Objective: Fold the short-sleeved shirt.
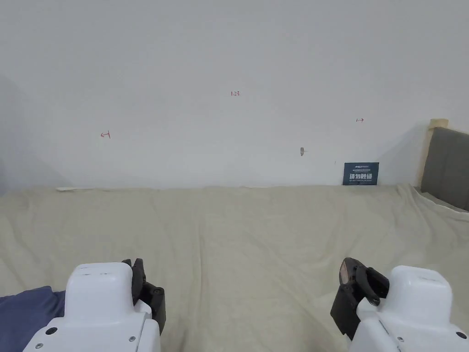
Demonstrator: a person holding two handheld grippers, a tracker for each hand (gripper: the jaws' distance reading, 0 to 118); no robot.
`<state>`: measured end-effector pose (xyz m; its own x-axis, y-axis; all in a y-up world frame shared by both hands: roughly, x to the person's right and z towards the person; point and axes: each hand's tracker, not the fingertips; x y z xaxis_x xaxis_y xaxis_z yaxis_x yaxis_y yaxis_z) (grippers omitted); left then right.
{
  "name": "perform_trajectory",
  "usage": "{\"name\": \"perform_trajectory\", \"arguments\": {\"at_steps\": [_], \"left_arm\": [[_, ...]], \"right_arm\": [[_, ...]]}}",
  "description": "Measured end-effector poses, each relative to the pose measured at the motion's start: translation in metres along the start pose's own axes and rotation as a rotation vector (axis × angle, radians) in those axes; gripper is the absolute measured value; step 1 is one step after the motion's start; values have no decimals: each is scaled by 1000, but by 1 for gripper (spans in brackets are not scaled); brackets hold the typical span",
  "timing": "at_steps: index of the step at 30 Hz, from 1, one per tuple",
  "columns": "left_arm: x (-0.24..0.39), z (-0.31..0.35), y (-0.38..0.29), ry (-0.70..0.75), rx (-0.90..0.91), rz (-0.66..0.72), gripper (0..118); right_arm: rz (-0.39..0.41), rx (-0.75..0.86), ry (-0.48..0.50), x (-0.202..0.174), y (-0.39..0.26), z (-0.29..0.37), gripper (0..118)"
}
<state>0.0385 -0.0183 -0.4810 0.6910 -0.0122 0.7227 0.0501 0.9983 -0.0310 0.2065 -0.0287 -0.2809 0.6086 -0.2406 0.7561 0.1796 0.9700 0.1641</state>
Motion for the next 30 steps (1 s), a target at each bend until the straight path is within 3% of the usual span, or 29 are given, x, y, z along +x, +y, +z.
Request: {"name": "perform_trajectory", "arguments": {"at_steps": [5, 14, 20, 23, 30], "left_arm": [[1, 1, -4, -12, 8, 23, 0], [-1, -1, -3, -21, 5, 27, 0], [-6, -2, -3, -14, -16, 28, 0], [-14, 4, -2, 19, -16, 12, 0], [-67, 33, 1, 203, -17, 27, 0]], "right_arm": [[68, 24, -42, 1, 1, 2, 0], [136, 40, -43, -5, 2, 4, 0], [135, 26, -13, -8, 3, 3, 0], [140, 19, 31, -19, 4, 0, 0], [165, -34, 248, -78, -10, -12, 0]]}}
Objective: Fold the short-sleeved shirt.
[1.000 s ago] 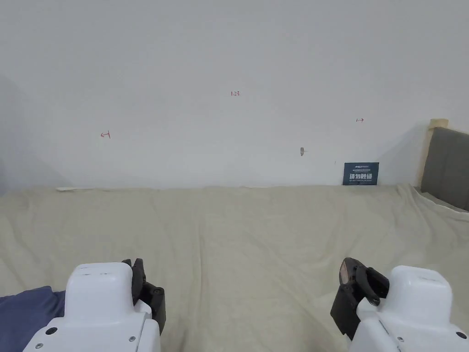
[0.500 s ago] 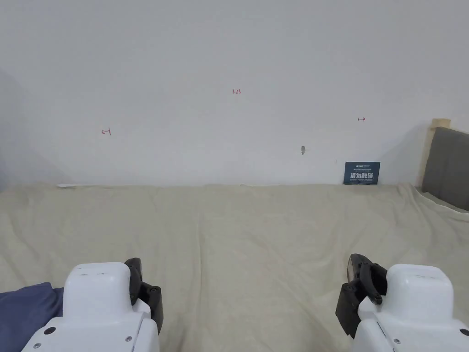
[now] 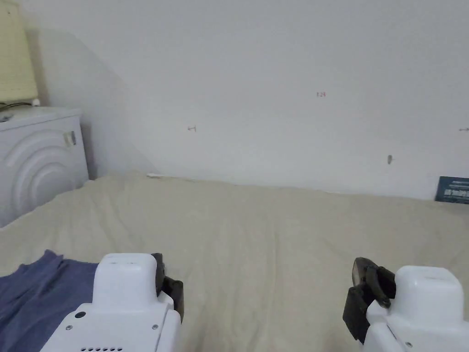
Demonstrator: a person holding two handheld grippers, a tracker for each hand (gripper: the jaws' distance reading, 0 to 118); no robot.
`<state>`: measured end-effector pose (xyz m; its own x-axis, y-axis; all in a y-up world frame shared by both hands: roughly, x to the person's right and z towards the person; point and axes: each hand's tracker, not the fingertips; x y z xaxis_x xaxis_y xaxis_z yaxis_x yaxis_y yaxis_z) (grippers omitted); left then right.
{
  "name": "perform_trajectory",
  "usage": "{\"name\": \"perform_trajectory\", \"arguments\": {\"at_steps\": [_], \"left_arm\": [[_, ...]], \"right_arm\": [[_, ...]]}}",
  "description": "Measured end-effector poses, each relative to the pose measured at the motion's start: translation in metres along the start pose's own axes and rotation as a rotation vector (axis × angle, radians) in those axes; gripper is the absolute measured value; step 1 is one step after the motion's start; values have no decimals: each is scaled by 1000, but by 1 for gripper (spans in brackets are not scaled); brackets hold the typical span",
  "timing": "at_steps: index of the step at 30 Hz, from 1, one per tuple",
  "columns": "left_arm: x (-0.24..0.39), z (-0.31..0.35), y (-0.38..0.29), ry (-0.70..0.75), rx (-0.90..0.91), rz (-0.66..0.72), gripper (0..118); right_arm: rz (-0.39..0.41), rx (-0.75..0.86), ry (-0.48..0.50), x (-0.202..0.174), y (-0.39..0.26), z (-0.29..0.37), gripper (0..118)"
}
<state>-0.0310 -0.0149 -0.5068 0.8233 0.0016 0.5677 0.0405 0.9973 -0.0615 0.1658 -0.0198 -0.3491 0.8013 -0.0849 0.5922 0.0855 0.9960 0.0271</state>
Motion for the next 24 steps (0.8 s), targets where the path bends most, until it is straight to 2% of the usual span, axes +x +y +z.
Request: {"name": "perform_trajectory", "arguments": {"at_steps": [7, 12, 16, 24], "left_arm": [[-73, 30, -2, 246, -9, 2, 0], [-109, 41, -9, 350, -42, 0, 0], [-126, 34, -21, 375, -77, 34, 0], [-139, -16, -61, 332, -210, 51, 0]], "right_arm": [[17, -33, 253, -80, -10, -23, 0], [54, -69, 376, -127, -23, -27, 0], [97, -104, 420, -149, -35, -30, 0], [127, -211, 428, -169, -65, -63, 0]]}}
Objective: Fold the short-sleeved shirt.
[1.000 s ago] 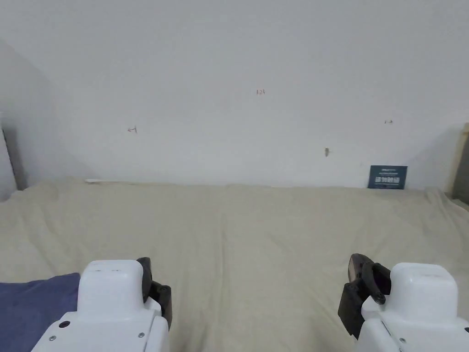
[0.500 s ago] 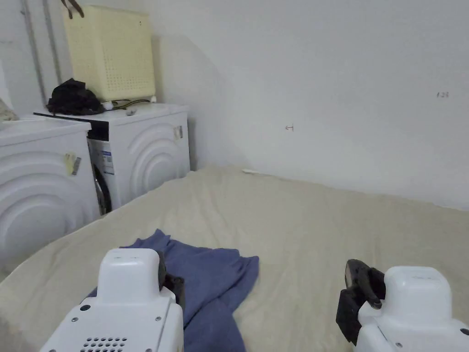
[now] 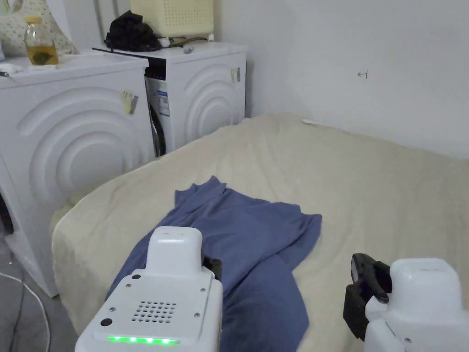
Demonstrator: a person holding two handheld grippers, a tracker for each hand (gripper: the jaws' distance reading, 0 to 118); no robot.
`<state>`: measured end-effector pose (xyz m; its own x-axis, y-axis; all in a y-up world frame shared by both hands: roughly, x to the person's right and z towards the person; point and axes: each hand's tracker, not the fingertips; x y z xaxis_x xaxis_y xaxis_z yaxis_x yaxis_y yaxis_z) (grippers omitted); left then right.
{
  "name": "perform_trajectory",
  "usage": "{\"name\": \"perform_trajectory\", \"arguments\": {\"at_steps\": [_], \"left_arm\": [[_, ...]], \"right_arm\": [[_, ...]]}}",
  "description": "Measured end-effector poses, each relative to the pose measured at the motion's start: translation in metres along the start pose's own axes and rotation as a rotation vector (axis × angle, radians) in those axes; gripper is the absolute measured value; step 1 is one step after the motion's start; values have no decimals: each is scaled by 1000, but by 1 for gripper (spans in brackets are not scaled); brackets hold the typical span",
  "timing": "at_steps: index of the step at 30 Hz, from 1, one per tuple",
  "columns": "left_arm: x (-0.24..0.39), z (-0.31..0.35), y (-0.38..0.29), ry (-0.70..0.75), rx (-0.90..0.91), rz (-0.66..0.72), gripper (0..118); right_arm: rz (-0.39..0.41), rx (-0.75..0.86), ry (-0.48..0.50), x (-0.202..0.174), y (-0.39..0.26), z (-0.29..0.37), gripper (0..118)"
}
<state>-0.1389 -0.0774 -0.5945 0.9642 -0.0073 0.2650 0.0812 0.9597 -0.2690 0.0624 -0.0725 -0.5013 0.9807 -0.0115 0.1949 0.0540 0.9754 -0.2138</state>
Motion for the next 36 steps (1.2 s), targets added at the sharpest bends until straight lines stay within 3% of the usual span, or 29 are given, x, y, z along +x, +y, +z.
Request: {"name": "perform_trajectory", "arguments": {"at_steps": [10, 15, 16, 17, 18, 19, 23, 26, 32, 33, 36], "left_arm": [[10, -140, -46, -78, -317, 30, 0], [20, -186, -64, -185, -441, 184, 4], [24, -192, -65, -187, -445, 175, 21], [27, -199, -66, -191, -440, 151, 53], [30, -204, -66, -197, -446, 139, 98], [32, -209, -64, -215, -448, 125, 116], [32, -219, -50, -232, -396, 130, 118], [30, -236, -46, -167, -392, 106, 118], [29, -276, -86, -168, -686, 77, 118], [37, -272, -87, -130, -593, -47, 118], [45, -269, -75, -90, -610, -33, 115]], "right_arm": [[-8, -140, -32, 7, -28, -61, 0], [-9, -188, -62, 16, -38, -80, 0], [-13, -200, -64, 19, -39, -84, 0], [-19, -211, -63, 21, -40, -87, 0], [-24, -219, -65, 23, -41, -90, 0], [-27, -223, -68, 25, -41, -92, 0], [-22, -235, -82, 29, -44, -98, 0], [-28, -248, -79, 30, -46, -101, 0], [-8, -255, -68, 28, -47, -100, 0], [-9, -254, -68, 28, -46, -100, 0], [-22, -253, -62, 29, -46, -99, 0]]}}
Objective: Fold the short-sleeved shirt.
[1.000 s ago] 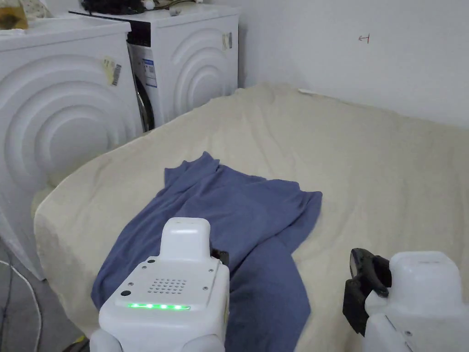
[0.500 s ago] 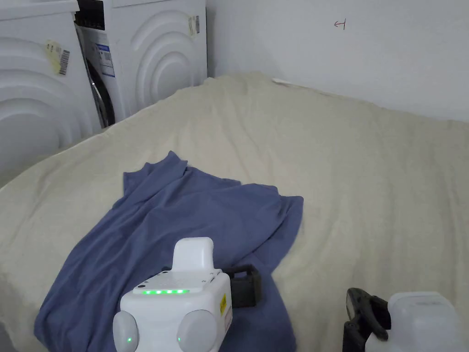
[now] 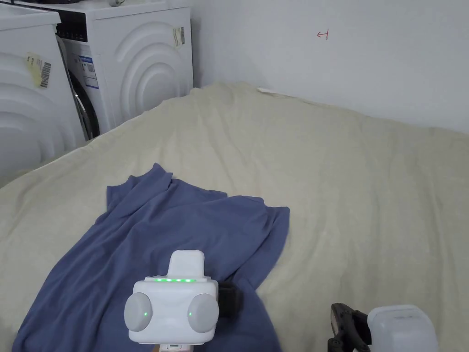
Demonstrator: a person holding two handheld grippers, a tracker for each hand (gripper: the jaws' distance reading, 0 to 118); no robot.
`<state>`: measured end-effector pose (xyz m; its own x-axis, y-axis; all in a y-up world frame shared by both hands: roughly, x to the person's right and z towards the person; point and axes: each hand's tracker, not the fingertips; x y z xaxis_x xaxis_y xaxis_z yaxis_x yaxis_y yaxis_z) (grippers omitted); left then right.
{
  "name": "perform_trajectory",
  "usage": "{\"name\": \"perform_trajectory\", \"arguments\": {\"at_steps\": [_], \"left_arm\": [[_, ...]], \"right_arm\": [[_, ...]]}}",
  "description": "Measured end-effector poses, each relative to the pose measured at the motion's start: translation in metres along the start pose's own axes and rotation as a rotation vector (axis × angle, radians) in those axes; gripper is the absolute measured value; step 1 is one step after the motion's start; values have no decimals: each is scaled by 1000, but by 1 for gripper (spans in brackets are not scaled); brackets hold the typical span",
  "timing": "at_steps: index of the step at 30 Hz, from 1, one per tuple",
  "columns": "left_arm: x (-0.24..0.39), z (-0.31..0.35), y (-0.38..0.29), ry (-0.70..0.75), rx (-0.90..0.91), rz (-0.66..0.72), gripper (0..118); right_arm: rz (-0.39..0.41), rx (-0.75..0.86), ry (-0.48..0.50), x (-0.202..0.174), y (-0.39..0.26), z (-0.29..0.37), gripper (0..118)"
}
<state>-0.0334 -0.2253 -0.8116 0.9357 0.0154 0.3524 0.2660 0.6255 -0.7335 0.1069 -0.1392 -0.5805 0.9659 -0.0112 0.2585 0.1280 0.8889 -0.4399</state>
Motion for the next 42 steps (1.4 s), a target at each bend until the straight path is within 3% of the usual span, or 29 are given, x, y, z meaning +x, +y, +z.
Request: {"name": "perform_trajectory", "arguments": {"at_steps": [2, 4, 5, 6, 7, 8, 10, 19, 22, 24, 28, 32, 35, 42], "left_arm": [[0, 3, 2, -4, -9, 9, 114], [0, 13, 2, -10, 14, 16, 96], [1, 20, 3, -3, 47, 11, 79], [2, 25, 3, 17, 66, -4, 42], [3, 26, 4, 16, 60, -12, 14], [3, 27, 5, 19, 49, 0, 9], [2, 29, 5, 15, 41, -13, 8], [-9, 104, 26, 24, 189, 34, 8], [-14, 143, 37, -84, 251, 100, 8], [-8, 169, 45, -112, 297, 65, 7], [29, 223, 59, -46, 444, -77, 7], [64, 288, 82, -205, 565, -79, 7], [109, 332, 89, -209, 661, -174, 7], [234, 391, 67, -475, 741, -338, 7]], "right_arm": [[-4, -1, -4, 2, 0, 2, 0], [-2, 4, -8, 5, -2, 6, 0], [-2, 5, -17, 5, -2, 7, 0], [-8, 2, -21, 7, -3, 8, 0], [-19, -2, -21, 10, -3, 8, 0], [-36, -6, -19, 12, -2, 8, 0], [-66, -4, -12, 16, -1, 12, 0], [-56, 73, -57, 30, 13, 47, 0], [-69, 113, -72, 39, 18, 65, 0], [-81, 138, -86, 46, 22, 79, 0], [-101, 199, -128, 63, 27, 114, 0], [-116, 255, -181, 87, 26, 156, 0], [-136, 296, -260, 109, 22, 187, 0], [-198, 337, -472, 166, -1, 261, 0]]}}
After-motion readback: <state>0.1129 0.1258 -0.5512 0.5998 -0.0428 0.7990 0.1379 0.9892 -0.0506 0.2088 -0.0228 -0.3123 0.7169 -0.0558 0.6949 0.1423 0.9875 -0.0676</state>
